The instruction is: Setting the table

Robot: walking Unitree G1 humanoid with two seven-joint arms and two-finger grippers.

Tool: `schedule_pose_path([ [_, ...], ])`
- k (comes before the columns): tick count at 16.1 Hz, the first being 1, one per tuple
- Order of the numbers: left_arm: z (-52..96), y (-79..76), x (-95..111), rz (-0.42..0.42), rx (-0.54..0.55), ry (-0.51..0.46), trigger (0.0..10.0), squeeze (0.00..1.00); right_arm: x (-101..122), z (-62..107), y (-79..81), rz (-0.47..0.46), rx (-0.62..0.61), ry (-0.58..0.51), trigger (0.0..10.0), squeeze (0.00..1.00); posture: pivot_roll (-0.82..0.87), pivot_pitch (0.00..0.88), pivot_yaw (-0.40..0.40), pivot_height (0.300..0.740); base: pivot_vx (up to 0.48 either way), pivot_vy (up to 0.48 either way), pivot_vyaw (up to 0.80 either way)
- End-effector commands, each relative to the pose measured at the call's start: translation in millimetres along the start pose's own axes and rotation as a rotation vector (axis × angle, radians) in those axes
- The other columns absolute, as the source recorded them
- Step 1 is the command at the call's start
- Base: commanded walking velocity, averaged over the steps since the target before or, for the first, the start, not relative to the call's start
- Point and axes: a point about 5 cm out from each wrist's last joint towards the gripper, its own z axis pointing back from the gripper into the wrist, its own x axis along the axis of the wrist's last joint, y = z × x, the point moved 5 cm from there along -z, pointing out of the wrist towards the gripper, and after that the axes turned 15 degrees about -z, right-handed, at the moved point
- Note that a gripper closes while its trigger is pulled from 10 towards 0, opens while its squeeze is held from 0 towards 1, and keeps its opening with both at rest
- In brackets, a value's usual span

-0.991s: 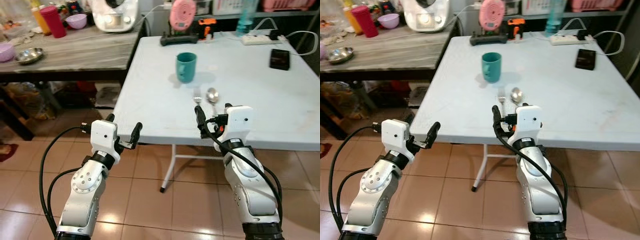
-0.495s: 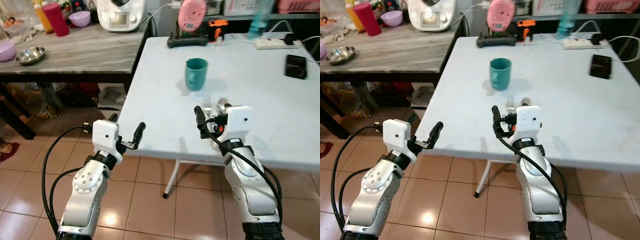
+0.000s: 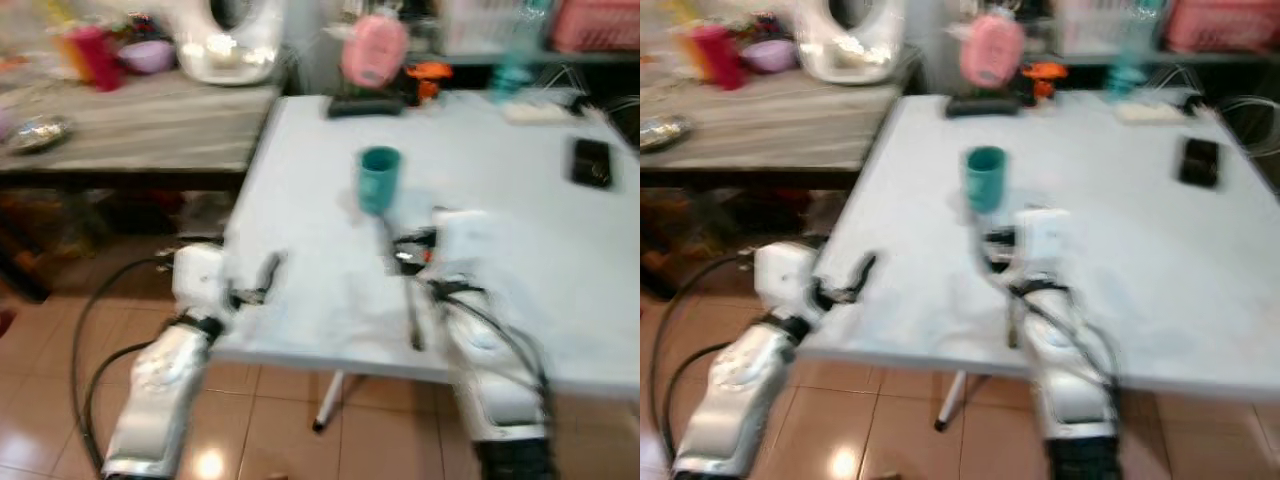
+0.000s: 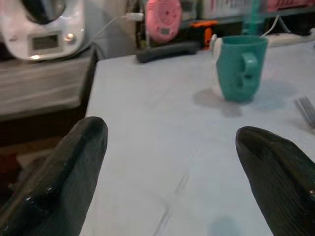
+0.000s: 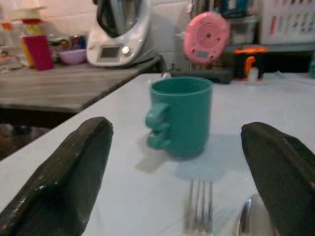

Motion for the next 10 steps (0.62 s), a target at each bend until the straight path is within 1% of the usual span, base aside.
schedule_pose_path([
  [1, -0.6, -5.8, 4, -0.001, -0.022, -0.016, 10.0, 0.0, 2, 2.4, -9.3, 0.006, -0.025, 0.001, 10.0, 0.0, -0.16, 0.087, 0.089, 0.74, 0.0, 0.0, 0.0],
  [4, 5.2, -12.6, -4, 0.008, -0.074, 0.002, 10.0, 0.0, 1, 2.1, -10.4, 0.016, -0.03, 0.007, 10.0, 0.0, -0.16, 0.092, 0.084, 0.74, 0.0, 0.0, 0.0],
  [5, 9.1, -19.1, -5, 0.017, -0.129, -0.002, 10.0, 0.0, -1, 2.0, -11.1, 0.016, -0.037, 0.018, 10.0, 0.0, -0.16, 0.092, 0.084, 0.74, 0.0, 0.0, 0.0],
  [6, 11.1, -21.9, -7, 0.009, -0.154, -0.002, 10.0, 0.0, -3, 2.1, -12.1, 0.01, -0.045, 0.028, 10.0, 0.0, -0.16, 0.092, 0.084, 0.74, 0.0, 0.0, 0.0],
  [8, 19.1, -31.3, -9, -0.022, -0.248, -0.01, 10.0, 0.0, -10, 3.2, -19.1, -0.006, -0.085, 0.065, 10.0, 0.0, -0.16, 0.105, 0.078, 0.74, 0.0, 0.0, 0.0],
  [10, 22.3, -32.1, -11, -0.03, -0.281, -0.009, 10.0, 0.0, -15, 3.6, -26.8, 0.014, -0.129, 0.078, 10.0, 0.0, -0.16, 0.105, 0.078, 0.74, 0.0, 0.0, 0.0],
])
